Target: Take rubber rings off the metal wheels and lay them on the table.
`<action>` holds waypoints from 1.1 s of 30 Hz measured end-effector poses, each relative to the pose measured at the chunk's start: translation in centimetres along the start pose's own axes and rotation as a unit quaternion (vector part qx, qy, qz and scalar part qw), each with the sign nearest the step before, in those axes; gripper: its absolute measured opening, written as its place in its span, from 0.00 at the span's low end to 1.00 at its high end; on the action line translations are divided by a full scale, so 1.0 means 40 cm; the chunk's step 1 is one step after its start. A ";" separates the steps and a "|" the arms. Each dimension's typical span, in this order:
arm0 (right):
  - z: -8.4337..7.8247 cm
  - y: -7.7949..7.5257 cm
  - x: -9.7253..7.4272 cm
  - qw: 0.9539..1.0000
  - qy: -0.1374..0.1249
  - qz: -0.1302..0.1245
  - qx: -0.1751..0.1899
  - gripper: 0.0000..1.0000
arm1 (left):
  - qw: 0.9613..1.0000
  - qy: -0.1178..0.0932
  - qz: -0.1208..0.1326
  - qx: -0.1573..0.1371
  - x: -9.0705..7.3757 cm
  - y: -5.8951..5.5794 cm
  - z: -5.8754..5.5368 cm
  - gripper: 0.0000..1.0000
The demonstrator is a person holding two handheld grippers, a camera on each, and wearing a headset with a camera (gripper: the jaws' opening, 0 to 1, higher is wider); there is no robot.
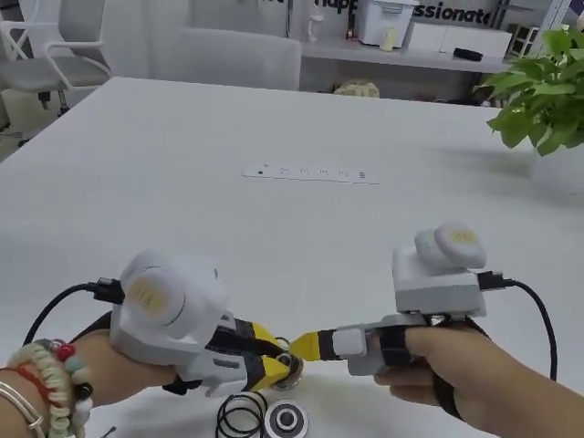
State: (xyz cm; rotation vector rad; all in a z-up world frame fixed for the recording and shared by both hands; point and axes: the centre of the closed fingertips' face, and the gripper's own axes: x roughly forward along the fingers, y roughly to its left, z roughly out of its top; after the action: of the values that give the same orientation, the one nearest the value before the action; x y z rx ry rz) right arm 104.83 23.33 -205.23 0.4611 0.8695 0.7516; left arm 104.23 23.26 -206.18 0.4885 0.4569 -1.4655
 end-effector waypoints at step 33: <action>0.096 0.152 -0.040 0.992 -0.063 0.073 -0.076 0.00 | 0.994 -0.091 0.032 0.054 -0.298 -0.068 0.205 0.61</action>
State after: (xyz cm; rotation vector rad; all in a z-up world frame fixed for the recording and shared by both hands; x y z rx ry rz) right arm 104.87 25.88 -198.33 0.4341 0.6612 0.9062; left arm 100.83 28.22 -192.73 0.4460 0.2161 -1.4622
